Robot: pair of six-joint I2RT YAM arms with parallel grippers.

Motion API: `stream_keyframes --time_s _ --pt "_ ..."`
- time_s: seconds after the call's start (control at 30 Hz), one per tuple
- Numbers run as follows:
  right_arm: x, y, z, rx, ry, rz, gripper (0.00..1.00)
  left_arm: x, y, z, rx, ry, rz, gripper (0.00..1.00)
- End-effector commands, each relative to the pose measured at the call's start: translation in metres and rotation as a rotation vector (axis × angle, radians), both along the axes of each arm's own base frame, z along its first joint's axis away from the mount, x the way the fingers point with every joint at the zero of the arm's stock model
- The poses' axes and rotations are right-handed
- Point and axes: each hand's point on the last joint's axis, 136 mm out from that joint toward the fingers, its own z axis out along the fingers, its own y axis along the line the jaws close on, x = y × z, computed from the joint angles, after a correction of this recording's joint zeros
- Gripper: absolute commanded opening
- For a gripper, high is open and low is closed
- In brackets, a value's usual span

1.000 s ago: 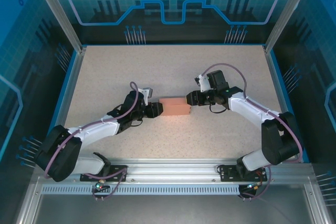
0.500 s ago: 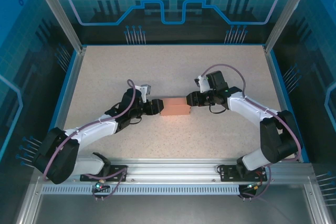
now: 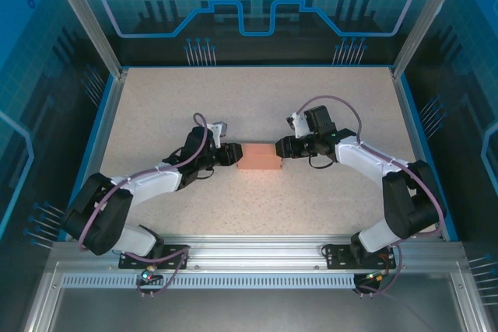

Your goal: Fold the paper box

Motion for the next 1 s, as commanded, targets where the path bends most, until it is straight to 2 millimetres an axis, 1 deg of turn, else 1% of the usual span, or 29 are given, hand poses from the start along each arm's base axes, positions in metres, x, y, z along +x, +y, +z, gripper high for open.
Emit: stream_keyframes --time_s 0.0,0.1,0.2,0.3,0.47,0.57,0.63,0.8,0.87,0.97 --pt "-0.013 0.002 -0.013 0.002 0.056 0.021 0.44 -0.011 0.002 -0.018 0.004 0.065 -0.014 0.4" --pt "-0.008 0.01 0.007 0.051 0.027 0.028 0.45 -0.008 0.0 -0.008 -0.006 0.042 -0.017 0.42" --pt "-0.006 0.013 0.02 0.076 0.011 0.034 0.48 -0.007 -0.002 -0.002 -0.01 0.033 -0.022 0.43" --pt "-0.008 0.015 0.023 0.098 0.017 0.037 0.48 -0.006 -0.002 -0.002 -0.016 0.035 -0.022 0.43" --pt "-0.012 0.019 0.02 0.141 0.033 0.035 0.49 -0.007 -0.004 -0.004 -0.033 0.044 -0.027 0.43" --pt "-0.01 0.025 0.024 0.176 0.032 0.041 0.48 -0.006 -0.009 0.002 -0.056 0.039 -0.041 0.43" --pt "-0.007 0.028 0.029 0.198 0.024 0.044 0.48 -0.003 -0.012 0.007 -0.07 0.029 -0.045 0.43" --pt "0.01 0.034 0.04 0.212 -0.013 0.036 0.47 0.01 -0.018 0.02 -0.084 0.002 -0.044 0.43" --pt "0.019 0.035 0.043 0.209 -0.027 0.027 0.46 0.018 -0.018 0.026 -0.083 -0.016 -0.038 0.43" --pt "0.034 0.038 0.049 0.211 -0.05 0.019 0.45 0.036 -0.017 0.037 -0.074 -0.048 -0.019 0.42"
